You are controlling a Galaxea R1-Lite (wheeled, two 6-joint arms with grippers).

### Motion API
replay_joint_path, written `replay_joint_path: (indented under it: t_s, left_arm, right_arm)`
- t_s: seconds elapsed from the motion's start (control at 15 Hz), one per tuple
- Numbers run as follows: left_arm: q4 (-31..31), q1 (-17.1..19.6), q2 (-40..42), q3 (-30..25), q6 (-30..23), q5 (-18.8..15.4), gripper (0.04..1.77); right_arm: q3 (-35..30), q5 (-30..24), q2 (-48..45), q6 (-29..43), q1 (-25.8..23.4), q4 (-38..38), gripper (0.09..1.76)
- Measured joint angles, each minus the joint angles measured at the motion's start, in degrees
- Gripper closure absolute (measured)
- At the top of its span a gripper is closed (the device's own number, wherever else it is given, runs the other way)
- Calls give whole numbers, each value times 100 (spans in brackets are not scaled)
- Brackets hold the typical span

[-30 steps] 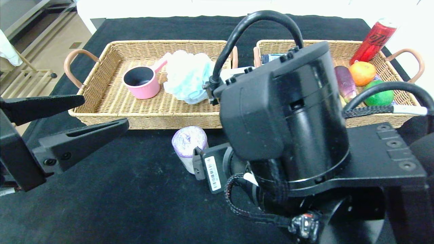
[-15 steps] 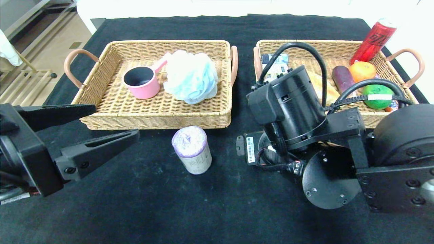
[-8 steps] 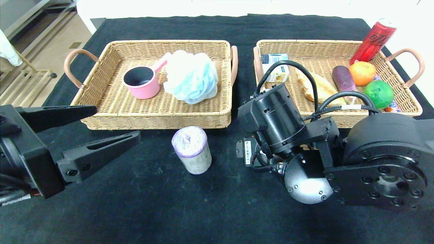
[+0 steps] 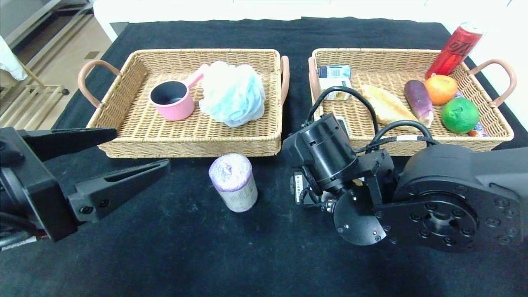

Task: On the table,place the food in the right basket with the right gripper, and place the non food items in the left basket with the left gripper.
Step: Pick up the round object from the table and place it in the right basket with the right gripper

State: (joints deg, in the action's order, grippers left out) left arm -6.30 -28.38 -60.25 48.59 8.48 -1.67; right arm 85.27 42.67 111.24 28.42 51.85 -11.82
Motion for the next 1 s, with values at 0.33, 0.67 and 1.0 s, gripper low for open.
replay_joint_path:
  t_s: [0.33,0.67,1.0]
  left_arm:
    - [0,0,16,-9,33,2,9]
    - [-4,-11,9,-37,35,-1,9]
    - [-4,-161,-2,-66,33,40,9]
  right_arm:
    - [1,5,45,5,7,0,72]
    - [-5,0,67,77,29,0,72]
    - [-16,22,-256,38,336,-210,73]
